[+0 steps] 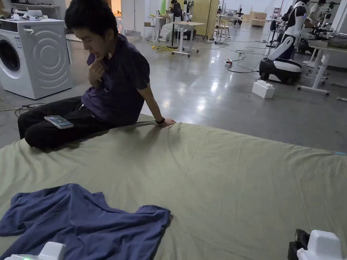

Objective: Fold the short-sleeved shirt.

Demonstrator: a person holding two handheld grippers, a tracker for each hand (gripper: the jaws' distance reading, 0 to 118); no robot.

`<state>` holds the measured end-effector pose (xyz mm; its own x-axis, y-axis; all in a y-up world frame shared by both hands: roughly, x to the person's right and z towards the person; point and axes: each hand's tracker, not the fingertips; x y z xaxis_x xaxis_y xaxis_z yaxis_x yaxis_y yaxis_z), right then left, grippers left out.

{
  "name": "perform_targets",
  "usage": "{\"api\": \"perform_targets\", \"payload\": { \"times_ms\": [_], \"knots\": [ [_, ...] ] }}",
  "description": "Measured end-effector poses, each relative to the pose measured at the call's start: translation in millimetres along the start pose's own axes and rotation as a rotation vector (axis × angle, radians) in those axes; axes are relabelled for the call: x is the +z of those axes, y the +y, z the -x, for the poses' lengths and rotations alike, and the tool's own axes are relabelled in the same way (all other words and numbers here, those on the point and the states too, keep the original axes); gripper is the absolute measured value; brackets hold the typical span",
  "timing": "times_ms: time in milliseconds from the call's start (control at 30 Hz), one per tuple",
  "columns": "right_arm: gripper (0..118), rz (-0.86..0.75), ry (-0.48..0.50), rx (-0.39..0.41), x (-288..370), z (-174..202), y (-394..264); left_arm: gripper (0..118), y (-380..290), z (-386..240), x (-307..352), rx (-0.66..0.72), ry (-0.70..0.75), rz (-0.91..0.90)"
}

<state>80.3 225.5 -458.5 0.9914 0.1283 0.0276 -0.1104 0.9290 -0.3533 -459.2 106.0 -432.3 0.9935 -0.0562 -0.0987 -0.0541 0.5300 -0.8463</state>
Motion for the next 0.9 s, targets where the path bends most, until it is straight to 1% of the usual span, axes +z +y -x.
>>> {"api": "perform_targets", "payload": {
  "times_ms": [33,67,133,167,200,233,300,367,467,633,767,800,900],
  "knots": [
    [1,0.004,0.000,-0.005,0,0,0,83,2,-2,0,0.006,0.003,0.001],
    [1,0.008,0.004,-0.007,-2,1,-1,79,3,-5,1,0.004,0.010,-0.010],
    [1,0.013,0.007,-0.001,-3,2,-2,61,5,-2,-1,-0.011,0.029,-0.042],
    [1,0.013,0.008,0.004,-3,3,-3,49,5,-2,-4,-0.007,0.047,-0.046],
    [1,0.014,0.009,0.007,-2,3,-3,22,6,0,-8,0.016,0.032,-0.028],
    [1,0.014,0.010,0.008,-2,3,-3,8,5,3,-10,0.043,0.027,-0.037],
    [1,0.013,0.011,0.008,0,1,-4,7,4,7,-9,0.067,0.018,-0.064],
    [1,0.012,0.006,0.007,2,0,-4,5,4,6,-4,0.057,0.023,-0.089],
    [1,0.013,0.000,-0.002,2,-4,-3,4,7,6,12,0.081,0.005,-0.191],
    [1,0.000,0.000,-0.020,5,-7,0,4,32,2,52,0.089,-0.070,-0.335],
    [1,-0.018,0.001,-0.031,11,-10,3,4,65,-15,87,0.042,-0.091,-0.449],
    [1,-0.023,0.001,-0.034,13,-11,4,4,73,-31,105,0.026,-0.090,-0.483],
    [1,-0.042,-0.004,-0.044,21,-18,6,4,95,-52,135,0.011,-0.145,-0.582]
  ]
}}
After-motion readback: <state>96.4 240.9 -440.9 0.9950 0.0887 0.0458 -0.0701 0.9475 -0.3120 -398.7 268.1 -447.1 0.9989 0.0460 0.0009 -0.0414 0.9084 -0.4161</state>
